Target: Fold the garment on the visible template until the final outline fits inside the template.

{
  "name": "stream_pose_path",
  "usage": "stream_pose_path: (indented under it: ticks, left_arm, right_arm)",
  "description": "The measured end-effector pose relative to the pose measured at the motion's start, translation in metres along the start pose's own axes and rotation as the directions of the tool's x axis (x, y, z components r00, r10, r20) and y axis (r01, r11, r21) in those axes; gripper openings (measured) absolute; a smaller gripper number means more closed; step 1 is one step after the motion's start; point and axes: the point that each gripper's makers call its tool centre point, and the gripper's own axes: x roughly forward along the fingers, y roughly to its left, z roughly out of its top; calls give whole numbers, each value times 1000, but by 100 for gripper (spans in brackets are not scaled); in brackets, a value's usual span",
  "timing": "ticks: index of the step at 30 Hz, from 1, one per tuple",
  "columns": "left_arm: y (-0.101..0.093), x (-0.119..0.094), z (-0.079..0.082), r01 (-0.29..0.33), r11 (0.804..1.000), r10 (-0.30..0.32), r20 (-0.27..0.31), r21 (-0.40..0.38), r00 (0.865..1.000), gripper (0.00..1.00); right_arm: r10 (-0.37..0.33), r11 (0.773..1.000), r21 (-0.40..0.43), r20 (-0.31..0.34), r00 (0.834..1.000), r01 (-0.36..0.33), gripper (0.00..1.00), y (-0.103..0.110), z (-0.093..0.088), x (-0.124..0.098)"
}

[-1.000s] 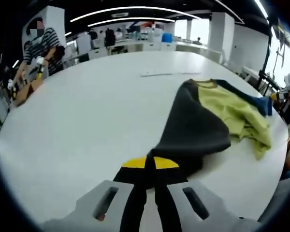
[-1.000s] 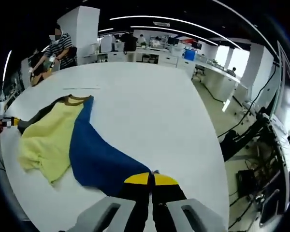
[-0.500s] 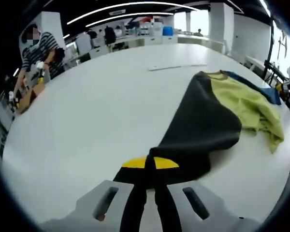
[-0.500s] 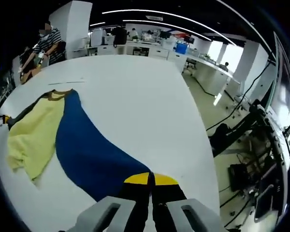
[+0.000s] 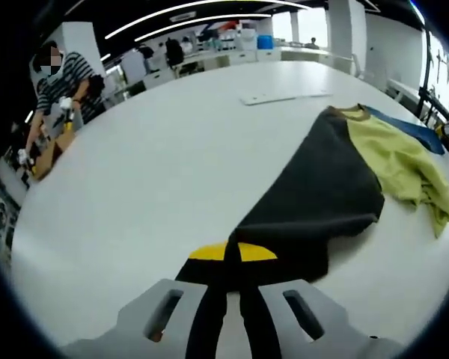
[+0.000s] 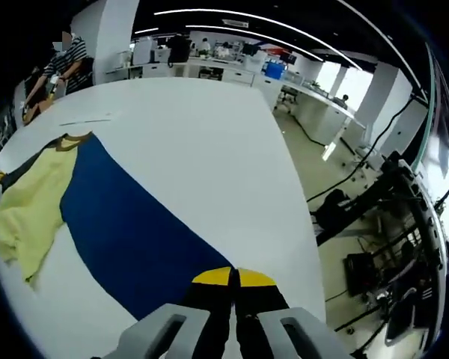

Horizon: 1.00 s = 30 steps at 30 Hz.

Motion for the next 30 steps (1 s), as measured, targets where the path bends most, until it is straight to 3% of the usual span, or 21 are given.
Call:
stream_pose_path:
  ticks: [11,20,25,30]
  left_arm:
    - [12,10,8,-20,999,22,-28,43,999,0]
    - [13,9,12,-31,998,32,-21,49,999,1]
    - [15,4,17,-49,998,49,6,25,999,17]
    - [5,-4,24,-14,1000,14,56,-2,998,35]
  right_arm:
    - [-38,998,-56,-24,999,37,0,-13,-1,14]
    - [-28,996,-83,-13,1000,27,0,-13,4,15]
    - [8,999,-43,16,1000,-7,0,-7,8,10]
    - [54,998,-23,47,997,-53,29,4,14,4]
